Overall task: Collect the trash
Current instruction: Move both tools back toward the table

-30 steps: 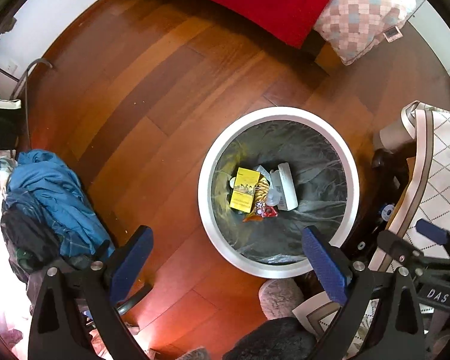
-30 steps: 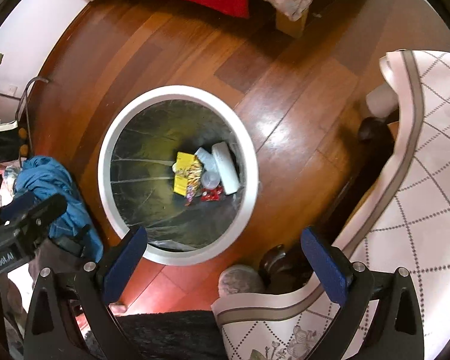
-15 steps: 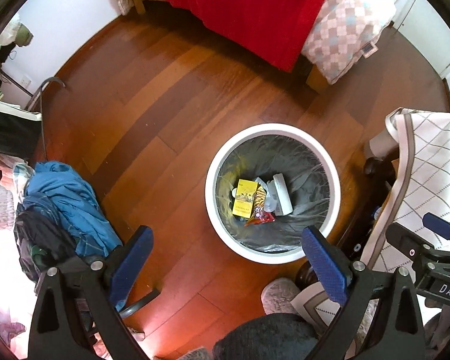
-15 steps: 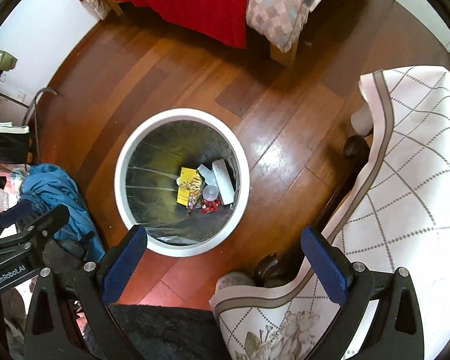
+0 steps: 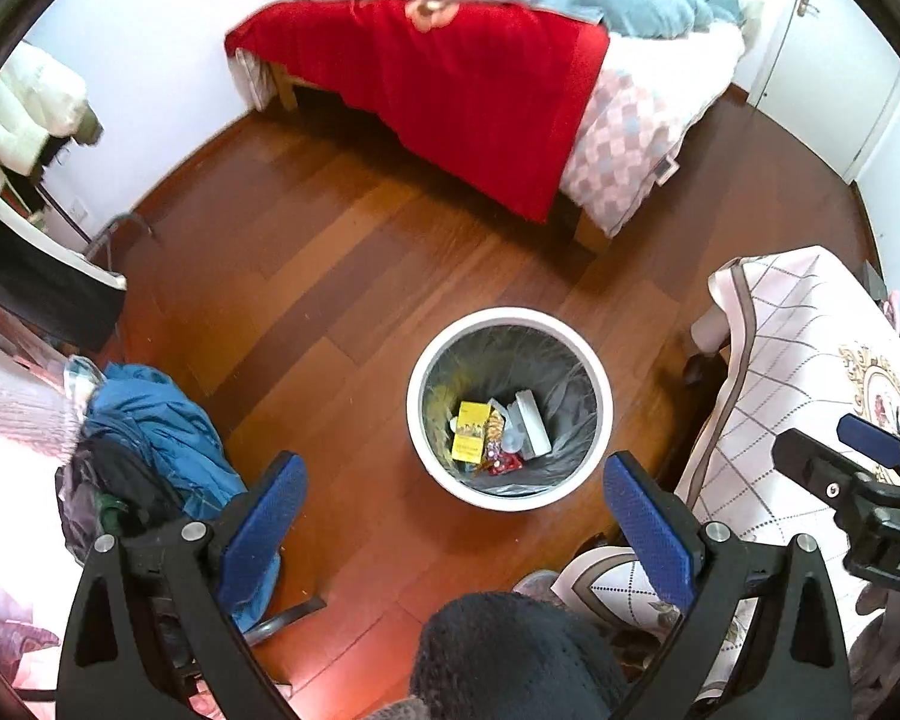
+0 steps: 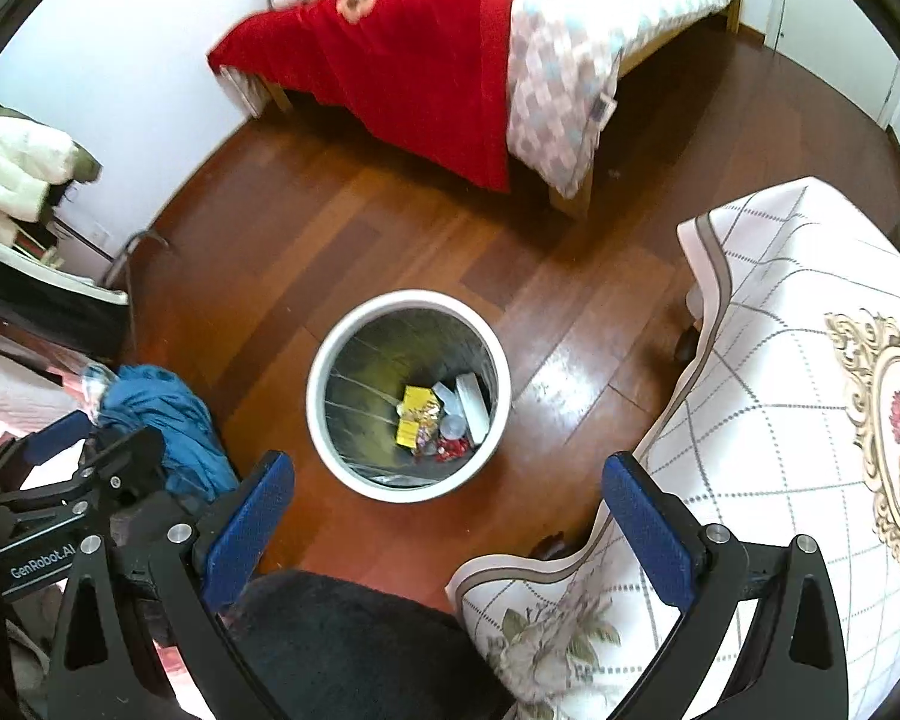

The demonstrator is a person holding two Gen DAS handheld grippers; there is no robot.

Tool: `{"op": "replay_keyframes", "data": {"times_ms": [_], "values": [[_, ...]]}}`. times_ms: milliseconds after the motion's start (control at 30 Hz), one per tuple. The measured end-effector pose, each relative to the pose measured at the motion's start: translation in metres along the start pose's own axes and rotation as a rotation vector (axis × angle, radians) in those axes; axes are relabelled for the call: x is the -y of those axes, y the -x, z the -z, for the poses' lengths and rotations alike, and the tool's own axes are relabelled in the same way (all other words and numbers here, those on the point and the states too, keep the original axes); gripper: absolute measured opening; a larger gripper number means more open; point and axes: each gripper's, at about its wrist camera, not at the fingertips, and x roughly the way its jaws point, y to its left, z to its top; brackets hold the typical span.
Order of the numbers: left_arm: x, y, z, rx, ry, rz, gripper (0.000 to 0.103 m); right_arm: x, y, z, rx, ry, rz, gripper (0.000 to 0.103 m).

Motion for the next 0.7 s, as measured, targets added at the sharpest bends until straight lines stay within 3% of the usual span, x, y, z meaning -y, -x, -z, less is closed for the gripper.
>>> {"op": "replay_keyframes", "data": {"times_ms": [100,333,533,700], "values": [[0.007,0.022,0.009,0.035,0.006,-0.025,0.101,0.003,0.025,0.009,0.040,-0.013,-0.023,0.103],[0.053,0.056,0.021,0.103,-0.029,0.002,0.101,0.040,0.080,0.038,0.123,-0.129,-0.136,0.103],[0.161,0.039,0.028,0.117,-0.155,0.028,0.101,0.122,0.118,0.068,0.175,-0.277,-0.127,0.103],[0.283,0.010,0.043,0.106,-0.321,0.072,0.101,0.235,0.143,0.100,0.186,-0.439,0.018,0.103]]}}
